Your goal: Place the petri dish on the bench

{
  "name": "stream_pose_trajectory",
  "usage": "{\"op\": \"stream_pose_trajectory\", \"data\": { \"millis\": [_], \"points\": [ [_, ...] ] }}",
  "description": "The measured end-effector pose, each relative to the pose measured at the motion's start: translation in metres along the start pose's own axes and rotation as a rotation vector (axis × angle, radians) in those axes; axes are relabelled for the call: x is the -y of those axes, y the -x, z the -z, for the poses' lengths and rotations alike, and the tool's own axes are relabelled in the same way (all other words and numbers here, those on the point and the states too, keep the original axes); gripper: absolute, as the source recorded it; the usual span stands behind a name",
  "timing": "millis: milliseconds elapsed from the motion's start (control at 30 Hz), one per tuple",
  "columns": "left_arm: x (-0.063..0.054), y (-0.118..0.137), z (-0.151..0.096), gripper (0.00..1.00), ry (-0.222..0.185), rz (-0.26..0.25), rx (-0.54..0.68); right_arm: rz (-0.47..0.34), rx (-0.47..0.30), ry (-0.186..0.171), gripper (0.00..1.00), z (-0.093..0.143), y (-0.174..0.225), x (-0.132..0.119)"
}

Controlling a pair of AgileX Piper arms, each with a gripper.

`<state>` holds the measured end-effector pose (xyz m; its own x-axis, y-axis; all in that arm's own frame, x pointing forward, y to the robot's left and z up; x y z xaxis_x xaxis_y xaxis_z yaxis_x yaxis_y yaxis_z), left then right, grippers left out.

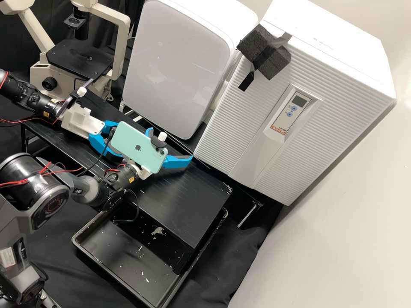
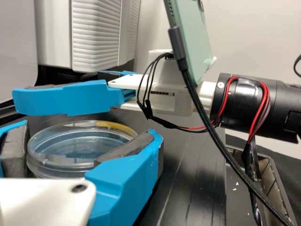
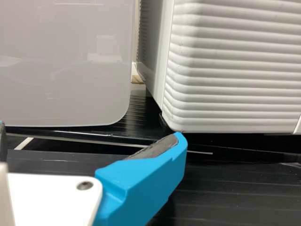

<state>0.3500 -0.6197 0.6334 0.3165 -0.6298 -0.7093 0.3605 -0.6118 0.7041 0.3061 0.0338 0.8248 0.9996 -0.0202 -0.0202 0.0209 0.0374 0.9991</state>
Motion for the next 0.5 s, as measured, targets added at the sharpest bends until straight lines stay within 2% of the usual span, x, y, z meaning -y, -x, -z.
{"op": "stream_pose_trajectory", "data": {
  "millis": [400,433,500],
  "points": [
    [0.0008,-0.0001,0.0000,1.00,-0.009,0.013,0.001,0.000,0.000,0.000,1.00,0.0000,0.0000,0.0000],
    [0.0017,0.0002,0.0005,1.00,-0.019,0.015,-0.006,0.000,0.000,0.000,1.00,0.0000,0.0000,0.0000],
    [0.0013,0.0029,0.0014,1.00,-0.073,0.005,-0.043,0.000,0.000,0.000,1.00,0.0000,0.0000,0.0000]
  ]
}}
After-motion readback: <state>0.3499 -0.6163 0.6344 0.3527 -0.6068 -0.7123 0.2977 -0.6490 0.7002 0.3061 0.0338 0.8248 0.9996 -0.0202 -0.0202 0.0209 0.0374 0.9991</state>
